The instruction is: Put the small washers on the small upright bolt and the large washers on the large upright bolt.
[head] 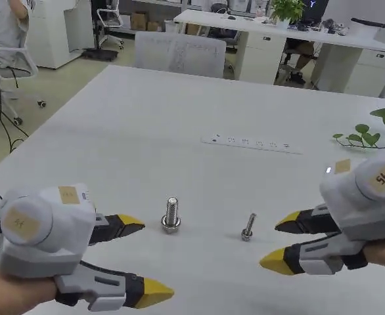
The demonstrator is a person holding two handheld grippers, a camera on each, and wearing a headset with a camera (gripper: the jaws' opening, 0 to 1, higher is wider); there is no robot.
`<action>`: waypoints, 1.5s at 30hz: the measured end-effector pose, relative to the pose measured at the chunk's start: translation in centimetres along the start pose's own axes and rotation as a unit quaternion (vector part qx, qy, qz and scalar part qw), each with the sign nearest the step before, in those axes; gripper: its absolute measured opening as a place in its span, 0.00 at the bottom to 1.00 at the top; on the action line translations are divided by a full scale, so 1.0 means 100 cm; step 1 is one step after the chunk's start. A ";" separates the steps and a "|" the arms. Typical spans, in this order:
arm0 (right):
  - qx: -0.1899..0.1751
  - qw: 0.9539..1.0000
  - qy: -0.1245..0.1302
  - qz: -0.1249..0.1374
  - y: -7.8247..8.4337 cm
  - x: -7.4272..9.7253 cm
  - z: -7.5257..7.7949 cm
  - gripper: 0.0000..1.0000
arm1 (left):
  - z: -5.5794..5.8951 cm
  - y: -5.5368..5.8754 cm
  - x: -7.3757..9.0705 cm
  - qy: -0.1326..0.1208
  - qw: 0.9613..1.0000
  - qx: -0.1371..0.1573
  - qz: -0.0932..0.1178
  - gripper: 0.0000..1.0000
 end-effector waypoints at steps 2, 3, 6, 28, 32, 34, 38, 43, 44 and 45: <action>-0.007 1.000 0.003 0.012 0.005 0.002 -0.002 0.49 | 0.001 0.000 0.001 0.001 1.000 0.002 0.000 0.68; -0.011 1.000 0.003 0.016 0.007 0.003 -0.003 0.51 | 0.002 0.000 0.002 0.001 1.000 0.004 0.001 0.69; -0.024 0.999 -0.001 0.031 0.013 0.006 -0.008 0.54 | 0.004 -0.002 0.005 -0.001 1.000 0.015 0.009 0.69; -0.077 0.989 0.010 0.123 0.028 0.019 -0.028 0.87 | 0.019 -0.002 0.020 -0.005 0.999 0.050 0.019 0.78; -0.083 0.987 0.015 0.133 0.027 0.019 -0.029 0.92 | 0.018 -0.003 0.020 -0.007 0.998 0.056 0.023 0.82; -0.086 0.987 0.015 0.133 0.028 0.017 -0.030 0.94 | 0.018 -0.002 0.020 -0.009 0.998 0.057 0.023 0.85; -0.093 0.986 0.019 0.134 0.030 0.017 -0.031 1.00 | 0.019 -0.001 0.019 -0.008 0.998 0.059 0.024 0.88; -0.098 0.986 0.021 0.135 0.031 0.018 -0.031 1.00 | 0.020 -0.001 0.017 -0.004 0.998 0.060 0.024 0.90; -0.097 0.986 0.021 0.135 0.032 0.018 -0.031 1.00 | 0.020 -0.001 0.017 -0.004 0.998 0.061 0.024 0.90; -0.097 0.986 0.020 0.135 0.032 0.017 -0.032 1.00 | 0.020 -0.001 0.017 -0.004 0.998 0.061 0.024 0.90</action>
Point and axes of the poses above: the centre of the closed fingertips' face, and the gripper's own axes: x roughly backward along the fingers, z roughly to its right, y roughly out of its underside, the point moved 5 cm from there along x, roughly backward along the fingers, and after that the axes turned 11 degrees about -x, right-handed, at the moved point
